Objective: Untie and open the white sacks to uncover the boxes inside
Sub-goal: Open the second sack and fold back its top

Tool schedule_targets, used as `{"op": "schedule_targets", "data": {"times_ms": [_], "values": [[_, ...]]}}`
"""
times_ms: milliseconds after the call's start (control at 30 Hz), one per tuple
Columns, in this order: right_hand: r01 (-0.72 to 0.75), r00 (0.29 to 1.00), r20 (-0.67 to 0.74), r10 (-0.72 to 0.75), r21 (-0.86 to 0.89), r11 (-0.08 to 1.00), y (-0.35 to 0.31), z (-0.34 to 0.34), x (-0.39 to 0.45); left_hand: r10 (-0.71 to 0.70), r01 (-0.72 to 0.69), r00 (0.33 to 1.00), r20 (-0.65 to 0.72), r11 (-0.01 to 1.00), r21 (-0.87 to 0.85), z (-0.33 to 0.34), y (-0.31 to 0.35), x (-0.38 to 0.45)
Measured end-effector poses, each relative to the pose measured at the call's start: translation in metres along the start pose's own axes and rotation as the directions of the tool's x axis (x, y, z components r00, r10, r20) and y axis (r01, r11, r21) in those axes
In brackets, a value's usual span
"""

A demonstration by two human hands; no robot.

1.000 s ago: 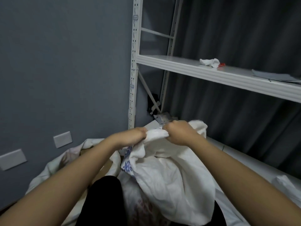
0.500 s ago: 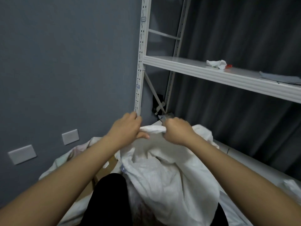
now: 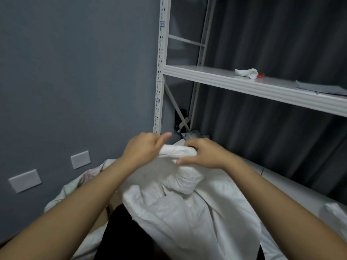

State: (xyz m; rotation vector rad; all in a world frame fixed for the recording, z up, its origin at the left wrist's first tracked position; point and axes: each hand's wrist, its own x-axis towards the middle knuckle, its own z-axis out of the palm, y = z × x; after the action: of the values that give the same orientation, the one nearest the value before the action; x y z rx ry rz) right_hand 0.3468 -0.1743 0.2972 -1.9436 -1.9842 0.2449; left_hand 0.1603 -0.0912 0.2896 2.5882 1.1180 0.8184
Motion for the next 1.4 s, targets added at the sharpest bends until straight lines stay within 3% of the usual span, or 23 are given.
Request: {"op": "schedule_targets", "data": {"times_ms": [33, 100, 133, 200, 267, 333, 367, 433, 500, 567, 633, 700, 767, 800, 867, 933, 1033, 1100, 1133, 1200, 1267, 1333, 1400], "values": [[-0.023, 0.999, -0.050, 0.020, -0.053, 0.998, 0.002, 0.001, -0.003, -0.044, 0.045, 0.999, -0.022, 0.996, 0.070, -0.004, -0.003, 0.001], [-0.037, 0.998, -0.044, 0.043, 0.127, 0.991, 0.002, 0.009, -0.005, 0.032, -0.017, 0.998, -0.062, 0.972, 0.234, 0.002, 0.003, -0.002], [-0.050, 0.999, 0.021, 0.046, 0.289, 0.956, -0.002, 0.011, -0.006, 0.117, -0.099, 0.991, -0.063, 0.966, 0.239, 0.011, 0.012, -0.006], [-0.092, 0.994, 0.096, 0.054, 0.444, 0.891, -0.005, 0.010, -0.006, 0.124, -0.122, 0.992, -0.004, 0.980, 0.159, 0.019, 0.021, -0.010], [-0.059, 0.998, 0.022, 0.055, 0.300, 0.952, -0.001, 0.002, -0.010, -0.055, 0.054, 0.995, 0.084, 0.998, 0.015, 0.007, 0.012, -0.003], [-0.076, 0.991, -0.110, 0.077, 0.015, 0.997, -0.003, 0.002, -0.013, -0.140, 0.134, 0.988, 0.064, 0.987, 0.091, 0.001, 0.004, 0.002], [-0.089, 0.990, -0.109, 0.090, 0.016, 0.996, -0.003, 0.005, -0.014, -0.098, 0.096, 0.995, -0.003, 0.977, 0.188, 0.002, 0.005, 0.001], [-0.100, 0.995, 0.032, 0.095, 0.322, 0.941, -0.009, 0.012, -0.013, 0.094, -0.065, 0.990, -0.104, 0.964, 0.258, 0.016, 0.020, -0.005], [-0.121, 0.992, 0.089, 0.090, 0.440, 0.890, -0.012, 0.009, -0.016, 0.109, -0.097, 0.993, -0.051, 0.976, 0.194, 0.021, 0.027, -0.006], [-0.095, 0.995, -0.006, 0.099, 0.226, 0.970, -0.001, 0.003, -0.018, -0.027, 0.020, 0.998, 0.049, 0.991, 0.130, 0.007, 0.018, 0.000], [-0.149, 0.985, -0.091, 0.146, -0.023, 0.989, 0.003, 0.007, -0.022, -0.077, 0.060, 0.995, 0.056, 0.963, 0.262, -0.002, 0.009, 0.002], [-0.154, 0.988, -0.002, 0.156, 0.155, 0.976, 0.004, 0.015, -0.024, 0.058, -0.062, 0.998, 0.023, 0.919, 0.390, 0.005, 0.017, -0.003], [-0.186, 0.982, 0.122, 0.145, 0.475, 0.860, -0.002, 0.017, -0.028, 0.165, -0.168, 0.986, 0.035, 0.941, 0.294, 0.020, 0.034, -0.011], [-0.182, 0.983, 0.128, 0.135, 0.510, 0.841, -0.002, 0.014, -0.030, 0.159, -0.170, 0.985, 0.070, 0.964, 0.203, 0.022, 0.036, -0.012], [-0.128, 0.991, 0.003, 0.136, 0.346, 0.930, 0.011, 0.009, -0.032, 0.080, -0.095, 0.982, 0.173, 0.992, 0.081, 0.011, 0.026, -0.006], [-0.137, 0.981, -0.104, 0.162, 0.210, 0.968, 0.019, 0.010, -0.037, 0.008, -0.036, 0.974, 0.228, 0.992, 0.119, -0.001, 0.011, 0.001], [-0.112, 0.987, -0.046, 0.151, 0.473, 0.874, 0.011, 0.011, -0.044, 0.037, -0.075, 0.990, 0.136, 0.954, 0.290, 0.004, 0.022, -0.003], [-0.154, 0.985, 0.047, 0.168, 0.687, 0.710, 0.002, 0.007, -0.047, 0.103, -0.121, 0.989, 0.106, 0.976, 0.180, 0.016, 0.043, -0.011], [-0.163, 0.983, 0.058, 0.174, 0.702, 0.693, 0.003, 0.005, -0.049, 0.105, -0.116, 0.990, 0.094, 0.986, 0.121, 0.017, 0.047, -0.012], [-0.140, 0.986, -0.002, 0.168, 0.548, 0.825, 0.009, 0.000, -0.053, 0.022, -0.026, 0.996, 0.085, 0.999, 0.042, 0.008, 0.038, -0.007], [-0.127, 0.982, -0.073, 0.175, 0.426, 0.896, 0.016, 0.005, -0.058, -0.036, 0.032, 0.999, 0.031, 0.993, 0.113, -0.002, 0.028, -0.004], [-0.160, 0.975, -0.038, 0.221, 0.573, 0.803, 0.012, 0.011, -0.062, 0.098, -0.074, 0.993, -0.062, 0.948, 0.310, 0.001, 0.033, -0.005], [-0.229, 0.964, 0.113, 0.242, 0.817, 0.528, 0.001, 0.018, -0.064, 0.265, -0.234, 0.963, -0.041, 0.903, 0.359, 0.015, 0.050, -0.012]]}}
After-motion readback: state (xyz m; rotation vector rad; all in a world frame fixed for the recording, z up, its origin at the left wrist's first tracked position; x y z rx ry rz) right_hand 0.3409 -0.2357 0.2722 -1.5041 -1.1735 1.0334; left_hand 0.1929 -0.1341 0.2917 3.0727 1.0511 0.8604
